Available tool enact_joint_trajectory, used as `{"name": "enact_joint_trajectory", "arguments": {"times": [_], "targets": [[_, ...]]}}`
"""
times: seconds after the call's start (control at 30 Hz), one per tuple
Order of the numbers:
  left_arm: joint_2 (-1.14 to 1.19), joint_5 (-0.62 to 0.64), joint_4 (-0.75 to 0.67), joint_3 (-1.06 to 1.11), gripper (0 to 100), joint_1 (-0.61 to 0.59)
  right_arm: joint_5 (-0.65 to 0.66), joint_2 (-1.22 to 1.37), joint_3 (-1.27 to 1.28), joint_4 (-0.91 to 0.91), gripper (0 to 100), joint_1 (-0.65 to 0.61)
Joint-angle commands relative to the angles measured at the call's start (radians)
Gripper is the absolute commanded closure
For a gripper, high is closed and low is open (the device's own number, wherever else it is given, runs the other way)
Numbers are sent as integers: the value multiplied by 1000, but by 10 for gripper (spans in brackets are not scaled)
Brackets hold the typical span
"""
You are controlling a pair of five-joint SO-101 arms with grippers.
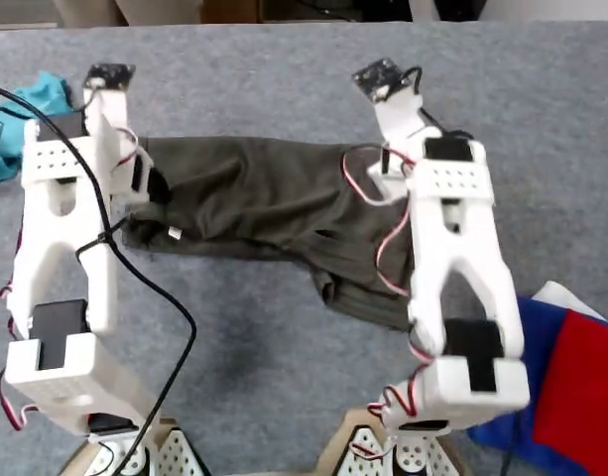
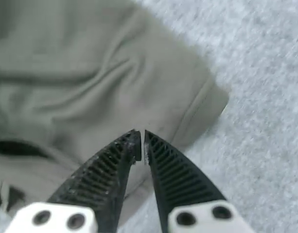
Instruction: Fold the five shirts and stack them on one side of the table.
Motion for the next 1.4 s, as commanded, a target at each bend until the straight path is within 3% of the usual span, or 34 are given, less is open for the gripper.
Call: {"name": "enact_joint_trajectory", "arguments": {"times": [0.0, 0.2, 0.3, 0.43, 0.6, 0.87, 1.0, 1.17, 1.37], "targets": [[-56, 29, 31, -183, 740, -23, -34, 125, -173, -23, 966, -5], [-27, 126, 74, -353, 740, 18, -103, 394, -384, -29, 968, 1], [70, 219, -77, -282, 740, 78, -100, 460, -467, 6, 968, 25], [295, 316, -373, -206, 773, 72, -98, 510, -530, 34, 968, 59], [553, 327, -470, -316, 891, 66, -46, 639, -604, 40, 966, 81], [834, 328, -299, -724, 963, 9, 15, 811, -895, 222, 966, 148], [937, 328, -238, -879, 961, -9, 114, 915, -1082, 331, 966, 188], [1007, 328, -150, -1071, 961, 0, 117, 1043, -1337, 465, 968, 157], [1012, 328, 75, -1339, 961, 58, 112, 1064, -1725, 718, 993, 114]]}}
